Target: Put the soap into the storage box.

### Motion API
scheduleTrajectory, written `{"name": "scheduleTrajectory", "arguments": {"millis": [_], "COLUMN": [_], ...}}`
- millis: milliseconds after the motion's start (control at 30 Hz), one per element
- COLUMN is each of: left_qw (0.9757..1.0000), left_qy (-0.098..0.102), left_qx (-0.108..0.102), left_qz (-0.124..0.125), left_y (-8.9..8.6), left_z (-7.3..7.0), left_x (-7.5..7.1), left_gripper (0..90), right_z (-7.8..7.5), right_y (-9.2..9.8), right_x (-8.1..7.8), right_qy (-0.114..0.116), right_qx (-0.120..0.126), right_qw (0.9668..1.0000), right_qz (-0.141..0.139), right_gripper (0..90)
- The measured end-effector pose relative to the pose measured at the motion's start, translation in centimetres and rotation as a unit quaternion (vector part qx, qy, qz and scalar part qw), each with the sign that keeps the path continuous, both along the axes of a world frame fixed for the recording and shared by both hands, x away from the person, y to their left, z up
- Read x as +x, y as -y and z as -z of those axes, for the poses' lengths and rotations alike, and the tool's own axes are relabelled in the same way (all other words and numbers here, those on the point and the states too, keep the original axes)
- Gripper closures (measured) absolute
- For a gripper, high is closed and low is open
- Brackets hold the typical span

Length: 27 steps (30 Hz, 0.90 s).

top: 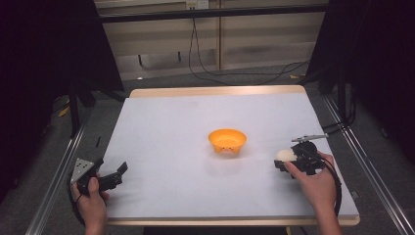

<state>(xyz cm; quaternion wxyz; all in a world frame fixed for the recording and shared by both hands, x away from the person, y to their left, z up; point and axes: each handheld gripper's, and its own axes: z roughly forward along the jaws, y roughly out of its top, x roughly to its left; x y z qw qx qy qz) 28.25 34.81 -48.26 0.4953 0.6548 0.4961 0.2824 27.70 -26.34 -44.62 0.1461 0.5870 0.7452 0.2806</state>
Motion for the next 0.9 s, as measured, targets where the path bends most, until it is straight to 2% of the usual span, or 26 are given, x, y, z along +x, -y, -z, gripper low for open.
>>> {"name": "scheduleTrajectory", "arguments": {"millis": [900], "left_qw": [1.0], "left_qy": [-0.001], "left_qx": [0.001], "left_qz": [0.003], "left_y": [-0.1], "left_z": [0.0], "left_x": [0.0], "left_gripper": [1.4], "right_z": [-1.8], "right_y": [-2.7], "right_x": [1.9], "right_qy": [0.004], "right_qx": [-0.009], "right_qw": [0.9997], "right_qz": [-0.023], "right_gripper": [23.4]}}
